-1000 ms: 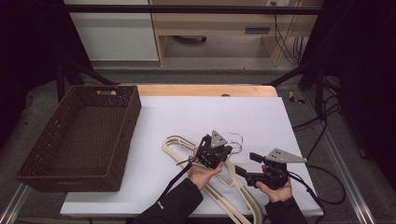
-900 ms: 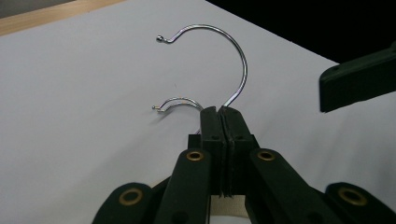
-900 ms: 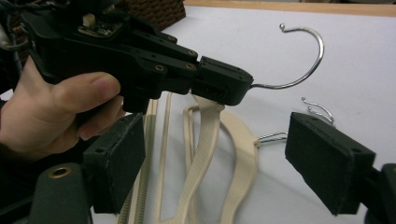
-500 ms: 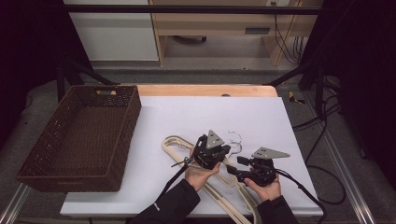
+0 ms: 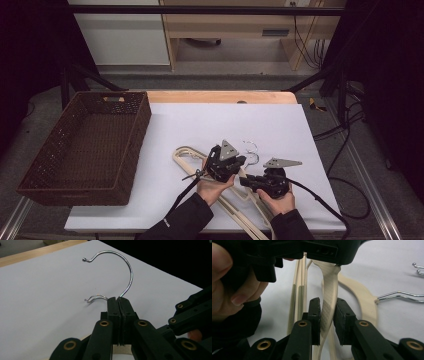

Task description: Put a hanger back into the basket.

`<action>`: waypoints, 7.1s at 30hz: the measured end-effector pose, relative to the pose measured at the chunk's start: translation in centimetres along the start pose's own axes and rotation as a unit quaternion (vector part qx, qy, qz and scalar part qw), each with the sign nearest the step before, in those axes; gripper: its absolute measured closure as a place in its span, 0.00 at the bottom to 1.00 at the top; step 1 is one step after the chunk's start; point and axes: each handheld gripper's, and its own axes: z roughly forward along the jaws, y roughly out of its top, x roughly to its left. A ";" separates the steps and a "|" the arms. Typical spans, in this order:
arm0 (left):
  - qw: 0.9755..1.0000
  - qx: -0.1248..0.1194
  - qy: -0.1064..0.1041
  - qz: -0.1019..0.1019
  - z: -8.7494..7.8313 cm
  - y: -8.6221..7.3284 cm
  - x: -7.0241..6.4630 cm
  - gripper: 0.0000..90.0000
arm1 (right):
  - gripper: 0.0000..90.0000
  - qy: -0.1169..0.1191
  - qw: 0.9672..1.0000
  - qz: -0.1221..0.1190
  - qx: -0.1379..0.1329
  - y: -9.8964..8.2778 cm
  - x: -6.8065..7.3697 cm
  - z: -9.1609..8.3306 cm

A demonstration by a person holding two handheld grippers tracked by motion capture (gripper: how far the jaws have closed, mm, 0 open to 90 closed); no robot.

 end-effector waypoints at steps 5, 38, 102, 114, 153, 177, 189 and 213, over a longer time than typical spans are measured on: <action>1.000 0.000 -0.005 -0.002 -0.5 0.0 0.2 0.98 | 0.87 0.011 1.000 0.018 0.001 0.0 0.0 0.0; 0.999 -0.017 -0.028 0.040 -15.5 -2.3 5.8 0.12 | 0.96 0.109 0.994 -0.011 -0.024 3.3 2.7 -2.6; 0.997 0.020 -0.053 0.046 -17.0 -2.6 4.7 0.96 | 0.20 -0.003 0.985 -0.137 -0.102 4.5 3.7 -4.4; 0.999 -0.023 -0.006 0.029 -20.8 -1.3 5.9 0.96 | 0.08 -0.079 0.984 -0.097 -0.130 3.3 1.2 -6.7; 0.994 -0.033 0.103 -0.004 -29.4 2.5 20.5 0.96 | 0.04 -0.123 0.977 -0.087 -0.151 2.6 0.2 -8.3; 0.987 0.002 0.156 -0.044 -33.2 -2.9 28.7 0.96 | 0.04 -0.128 0.977 -0.088 -0.145 2.6 0.1 -7.8; 0.984 0.036 0.160 -0.066 -32.8 -5.5 29.9 0.96 | 0.04 -0.128 0.978 -0.090 -0.137 2.5 -0.1 -7.7; 0.968 0.091 0.202 -0.115 -29.8 -8.8 30.9 0.93 | 0.04 -0.128 0.979 -0.092 -0.130 2.4 -0.1 -7.5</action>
